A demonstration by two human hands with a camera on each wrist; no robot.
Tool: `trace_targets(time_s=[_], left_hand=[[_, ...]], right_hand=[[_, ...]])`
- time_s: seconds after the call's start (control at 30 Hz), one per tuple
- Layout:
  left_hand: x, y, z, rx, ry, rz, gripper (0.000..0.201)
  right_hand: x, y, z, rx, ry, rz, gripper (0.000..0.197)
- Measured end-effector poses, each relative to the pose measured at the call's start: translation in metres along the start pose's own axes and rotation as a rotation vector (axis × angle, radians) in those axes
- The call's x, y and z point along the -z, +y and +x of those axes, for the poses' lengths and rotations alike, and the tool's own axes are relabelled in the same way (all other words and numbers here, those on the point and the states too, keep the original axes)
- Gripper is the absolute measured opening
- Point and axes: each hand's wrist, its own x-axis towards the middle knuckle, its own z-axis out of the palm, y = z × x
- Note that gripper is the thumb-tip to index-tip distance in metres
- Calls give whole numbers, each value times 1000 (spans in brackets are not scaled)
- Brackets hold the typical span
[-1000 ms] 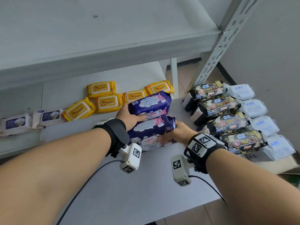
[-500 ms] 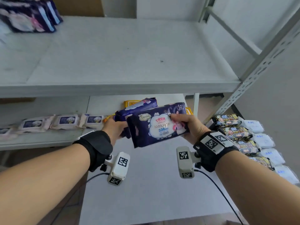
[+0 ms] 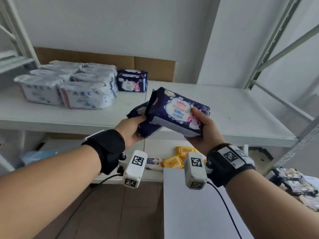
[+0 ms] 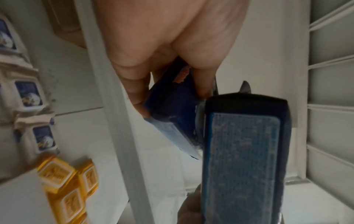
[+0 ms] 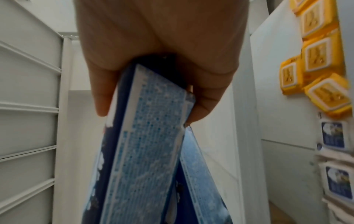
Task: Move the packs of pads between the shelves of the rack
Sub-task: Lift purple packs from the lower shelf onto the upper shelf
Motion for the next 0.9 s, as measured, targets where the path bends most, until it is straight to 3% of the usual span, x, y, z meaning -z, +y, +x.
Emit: trace_targets(time_s=[0.2, 0.37, 0.47, 0.67, 0.77, 0.9], left_hand=[[70, 67, 6, -65, 27, 52, 12], [104, 96, 26, -68, 44, 82, 22], [107, 108, 46, -77, 58, 115, 33], [97, 144, 98, -68, 91, 330, 32], [85, 174, 135, -129, 134, 408, 29], [69, 201, 183, -148, 170, 507, 38]], right_hand=[[-69, 38, 36, -5, 76, -29, 28], [-92, 55, 71, -36, 79, -38, 32], [-91, 54, 94, -29, 83, -62, 36], [-78, 35, 153, -14, 77, -66, 30], [-78, 22, 192, 11, 84, -136, 37], [-75, 2, 239, -1, 102, -182, 39]])
